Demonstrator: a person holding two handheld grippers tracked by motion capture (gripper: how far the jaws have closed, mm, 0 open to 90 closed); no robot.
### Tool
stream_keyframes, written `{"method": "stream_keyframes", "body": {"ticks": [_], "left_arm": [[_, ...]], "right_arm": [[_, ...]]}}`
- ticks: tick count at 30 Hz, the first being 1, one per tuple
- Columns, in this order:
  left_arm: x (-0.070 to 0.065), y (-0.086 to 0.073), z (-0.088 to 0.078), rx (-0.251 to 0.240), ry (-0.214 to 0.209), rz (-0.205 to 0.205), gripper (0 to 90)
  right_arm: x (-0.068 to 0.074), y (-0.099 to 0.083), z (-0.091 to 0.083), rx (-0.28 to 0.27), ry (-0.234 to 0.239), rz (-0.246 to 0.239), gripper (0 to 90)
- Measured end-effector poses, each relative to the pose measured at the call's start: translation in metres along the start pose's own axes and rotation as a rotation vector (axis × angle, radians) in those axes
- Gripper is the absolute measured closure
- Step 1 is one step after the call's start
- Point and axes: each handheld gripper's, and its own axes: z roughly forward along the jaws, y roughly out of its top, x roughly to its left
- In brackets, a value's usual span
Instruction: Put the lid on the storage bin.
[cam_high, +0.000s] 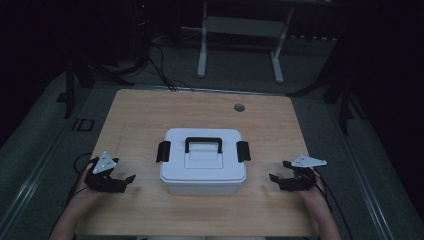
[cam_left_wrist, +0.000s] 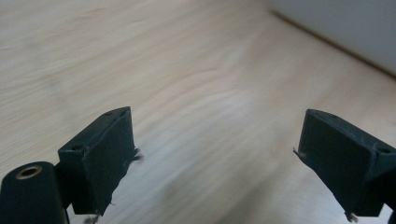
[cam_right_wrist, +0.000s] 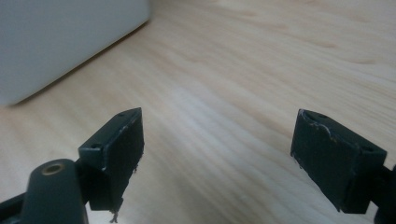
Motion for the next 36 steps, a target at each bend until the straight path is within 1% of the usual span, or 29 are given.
{"method": "stream_keyframes", "body": {"ticks": [1,2,3,4,5,6,7,8,9,10,12,13,14,16,18,19,20,21,22,23,25,26,27,28,29,31,32,34,36], "left_arm": [[0.000,-0.001,0.000,-0.008,0.034,-0.025,10.7],[0.001,-0.001,0.000,-0.012,0.047,-0.033,9.6],[0.002,-0.002,0.000,-0.029,0.073,-0.051,9.2],[0.002,-0.002,-0.001,-0.033,0.097,-0.058,9.2],[0.004,-0.003,-0.002,-0.060,0.120,-0.078,9.2],[0.005,-0.003,-0.002,-0.067,0.122,-0.098,9.2],[0.006,-0.004,-0.002,-0.068,0.145,-0.120,9.2],[0.006,-0.005,-0.002,-0.073,0.159,-0.127,9.3],[0.007,-0.006,-0.002,-0.082,0.167,-0.147,9.2],[0.008,-0.008,-0.002,-0.079,0.182,-0.159,9.3],[0.007,-0.009,-0.001,-0.076,0.226,-0.155,9.3],[0.005,-0.010,-0.001,-0.081,0.262,-0.156,9.3],[0.005,-0.010,-0.001,-0.084,0.266,-0.160,9.3],[0.003,-0.011,-0.001,-0.083,0.288,-0.163,9.3],[0.003,-0.011,-0.001,-0.083,0.288,-0.163,9.3],[0.000,-0.013,0.000,-0.083,0.310,-0.150,9.2],[0.000,-0.013,0.000,-0.083,0.310,-0.150,9.3],[0.000,-0.015,-0.001,-0.084,0.355,-0.152,9.2],[0.001,-0.016,-0.002,-0.090,0.357,-0.169,9.2],[0.002,-0.017,-0.003,-0.098,0.374,-0.189,9.1],[0.003,-0.019,-0.006,-0.110,0.413,-0.214,9.0],[0.003,-0.020,-0.008,-0.120,0.437,-0.229,9.0],[0.003,-0.020,-0.008,-0.120,0.437,-0.229,9.0],[0.003,-0.021,-0.010,-0.127,0.466,-0.254,9.0],[0.003,-0.022,-0.011,-0.141,0.486,-0.266,9.1],[0.004,-0.023,-0.013,-0.138,0.501,-0.281,9.1],[0.004,-0.023,-0.013,-0.142,0.506,-0.283,9.0],[0.003,-0.024,-0.012,-0.131,0.511,-0.271,9.0],[0.001,-0.025,-0.010,-0.121,0.518,-0.254,9.0]], "right_arm": [[-0.001,-0.001,-0.001,-0.009,-0.013,0.007,16.9],[-0.002,-0.002,-0.001,-0.025,-0.035,0.025,16.9],[-0.002,-0.003,-0.002,-0.029,-0.044,0.031,16.9],[-0.003,-0.004,-0.003,-0.042,-0.059,0.042,16.9],[-0.003,-0.004,-0.003,-0.045,-0.070,0.044,16.9],[-0.003,-0.005,-0.005,-0.049,-0.095,0.046,16.9],[-0.003,-0.005,-0.005,-0.048,-0.104,0.050,16.9],[-0.003,-0.005,-0.006,-0.045,-0.119,0.051,16.9],[-0.003,-0.005,-0.007,-0.045,-0.131,0.049,16.8],[-0.004,-0.006,-0.008,-0.049,-0.141,0.057,16.3],[-0.006,-0.007,-0.010,-0.057,-0.161,0.086,16.2],[-0.006,-0.008,-0.010,-0.059,-0.171,0.093,16.3],[-0.007,-0.009,-0.011,-0.062,-0.186,0.101,16.2],[-0.009,-0.010,-0.011,-0.067,-0.207,0.117,16.2],[-0.009,-0.010,-0.011,-0.068,-0.215,0.123,16.2],[-0.011,-0.011,-0.009,-0.057,-0.250,0.135,16.3],[-0.011,-0.011,-0.009,-0.057,-0.250,0.135,16.3],[-0.012,-0.012,-0.008,-0.055,-0.277,0.146,16.2],[-0.012,-0.013,-0.008,-0.060,-0.291,0.152,16.2],[-0.012,-0.013,-0.009,-0.070,-0.298,0.163,16.1],[-0.014,-0.015,-0.010,-0.085,-0.320,0.179,15.4],[-0.015,-0.016,-0.011,-0.094,-0.332,0.196,15.4],[-0.015,-0.016,-0.011,-0.094,-0.332,0.196,15.4],[-0.016,-0.017,-0.012,-0.108,-0.345,0.211,15.4],[-0.017,-0.019,-0.012,-0.116,-0.359,0.227,15.4],[-0.018,-0.021,-0.012,-0.120,-0.373,0.240,15.4],[-0.018,-0.022,-0.011,-0.119,-0.377,0.239,15.4],[-0.018,-0.024,-0.010,-0.106,-0.383,0.237,15.4],[-0.018,-0.025,-0.010,-0.104,-0.389,0.239,15.5]]}}
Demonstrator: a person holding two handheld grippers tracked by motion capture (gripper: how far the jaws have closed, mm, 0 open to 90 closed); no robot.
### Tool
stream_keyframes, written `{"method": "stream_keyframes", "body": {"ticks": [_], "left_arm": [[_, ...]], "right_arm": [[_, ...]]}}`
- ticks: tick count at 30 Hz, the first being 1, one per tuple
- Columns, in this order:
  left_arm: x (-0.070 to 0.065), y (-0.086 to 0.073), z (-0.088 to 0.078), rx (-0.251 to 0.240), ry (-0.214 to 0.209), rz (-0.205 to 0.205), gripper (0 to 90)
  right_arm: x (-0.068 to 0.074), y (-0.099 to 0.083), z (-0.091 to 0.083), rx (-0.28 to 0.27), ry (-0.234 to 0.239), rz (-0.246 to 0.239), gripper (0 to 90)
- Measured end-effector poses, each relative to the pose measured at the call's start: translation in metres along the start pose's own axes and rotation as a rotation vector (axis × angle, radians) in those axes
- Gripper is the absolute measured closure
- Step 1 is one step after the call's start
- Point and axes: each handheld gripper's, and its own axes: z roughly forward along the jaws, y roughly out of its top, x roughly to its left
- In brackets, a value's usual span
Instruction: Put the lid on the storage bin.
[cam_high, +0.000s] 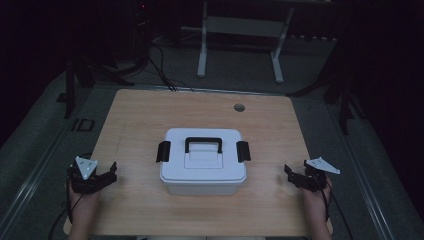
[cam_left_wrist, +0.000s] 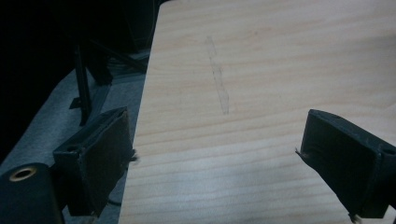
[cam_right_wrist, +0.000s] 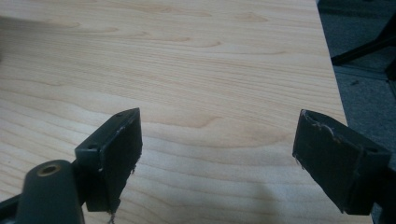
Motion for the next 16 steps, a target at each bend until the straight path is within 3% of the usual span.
{"method": "stream_keyframes", "body": {"ticks": [5,8,11,16], "left_arm": [[-0.0039,-0.0005,0.0001,0.004,0.019,0.030,9.0],[-0.0040,-0.0011,0.0004,0.009,0.021,0.032,9.0],[-0.0035,-0.0022,0.0009,0.008,0.003,0.003,9.0],[-0.0041,-0.0033,0.0018,0.015,0.005,0.016,9.0]], "right_arm": [[0.0002,-0.0001,0.0006,0.008,0.001,-0.004,15.4],[-0.0013,0.0001,0.0002,0.004,0.001,0.007,15.4],[-0.0024,0.0002,0.0006,0.003,0.000,0.012,15.4],[-0.0021,0.0006,0.0011,0.009,-0.002,0.015,15.4]]}}
